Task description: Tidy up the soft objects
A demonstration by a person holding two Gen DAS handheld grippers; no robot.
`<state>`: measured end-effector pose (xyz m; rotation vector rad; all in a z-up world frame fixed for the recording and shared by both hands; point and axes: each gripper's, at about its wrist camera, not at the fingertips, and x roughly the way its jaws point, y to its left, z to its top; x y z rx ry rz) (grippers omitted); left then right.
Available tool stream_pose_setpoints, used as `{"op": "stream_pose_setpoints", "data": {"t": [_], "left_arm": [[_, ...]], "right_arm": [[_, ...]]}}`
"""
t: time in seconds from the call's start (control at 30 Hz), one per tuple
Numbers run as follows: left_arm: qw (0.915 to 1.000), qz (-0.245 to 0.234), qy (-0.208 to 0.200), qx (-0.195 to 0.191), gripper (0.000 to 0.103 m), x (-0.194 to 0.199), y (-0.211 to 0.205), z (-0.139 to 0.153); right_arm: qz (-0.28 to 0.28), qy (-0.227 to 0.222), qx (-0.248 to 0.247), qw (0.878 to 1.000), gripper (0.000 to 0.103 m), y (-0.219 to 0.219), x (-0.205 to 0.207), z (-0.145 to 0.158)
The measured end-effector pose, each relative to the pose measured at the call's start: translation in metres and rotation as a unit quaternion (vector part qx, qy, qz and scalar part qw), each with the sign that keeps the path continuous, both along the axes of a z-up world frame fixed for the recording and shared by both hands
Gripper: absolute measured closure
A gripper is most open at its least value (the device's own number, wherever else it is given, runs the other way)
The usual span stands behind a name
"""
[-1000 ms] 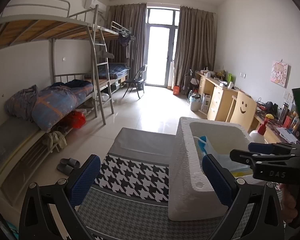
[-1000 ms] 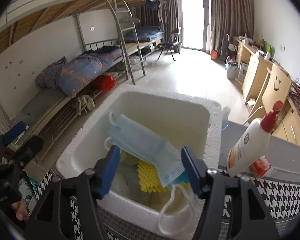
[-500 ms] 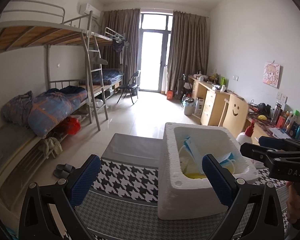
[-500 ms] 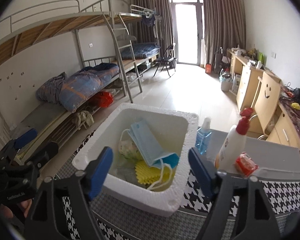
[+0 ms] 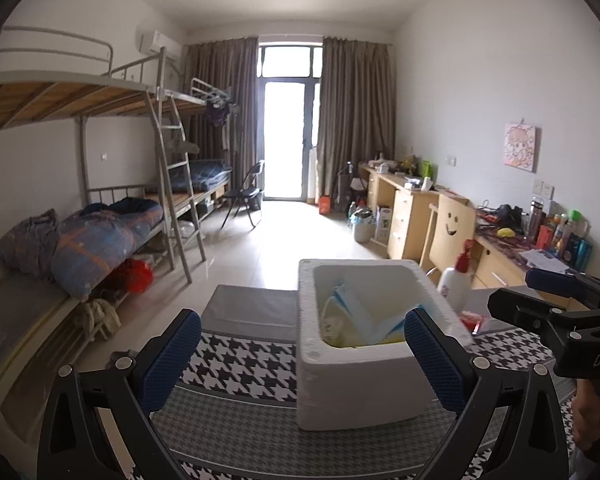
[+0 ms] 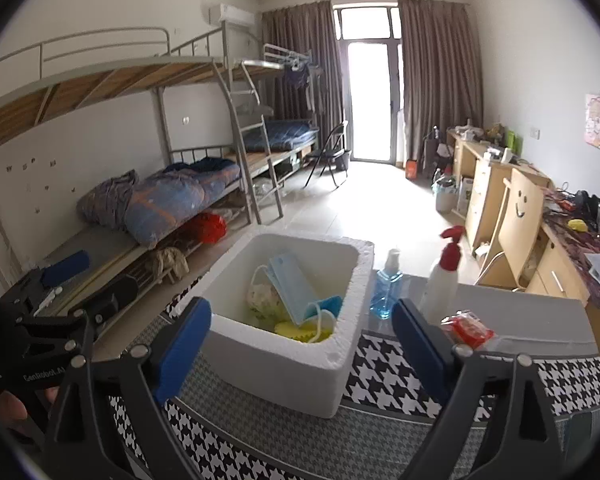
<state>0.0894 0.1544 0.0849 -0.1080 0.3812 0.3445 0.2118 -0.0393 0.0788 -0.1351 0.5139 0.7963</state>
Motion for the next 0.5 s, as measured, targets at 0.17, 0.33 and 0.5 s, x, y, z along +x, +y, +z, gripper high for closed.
{"op": "stream_pose_setpoints", "data": {"t": [0.17, 0.33, 0.5], "left_arm": [[0.9998, -0.016, -0.01, 0.004, 0.001, -0.01, -0.016, 0.004], [0.9994, -0.025, -0.021, 0.011, 0.001, -0.02, -0.031, 0.005], [0.9982, -0.045, -0.033, 0.023, 0.001, -0.033, -0.046, 0.004]], "right_arm": [[-0.005, -0.009, 0.015, 1.0, 0.008, -0.017, -0.014, -0.001], [-0.022, -0.029, 0.024, 0.999, 0.008, -0.035, -0.028, 0.0], [-0.034, -0.038, 0.044, 0.998, 0.008, -0.056, -0.04, -0.005]]}}
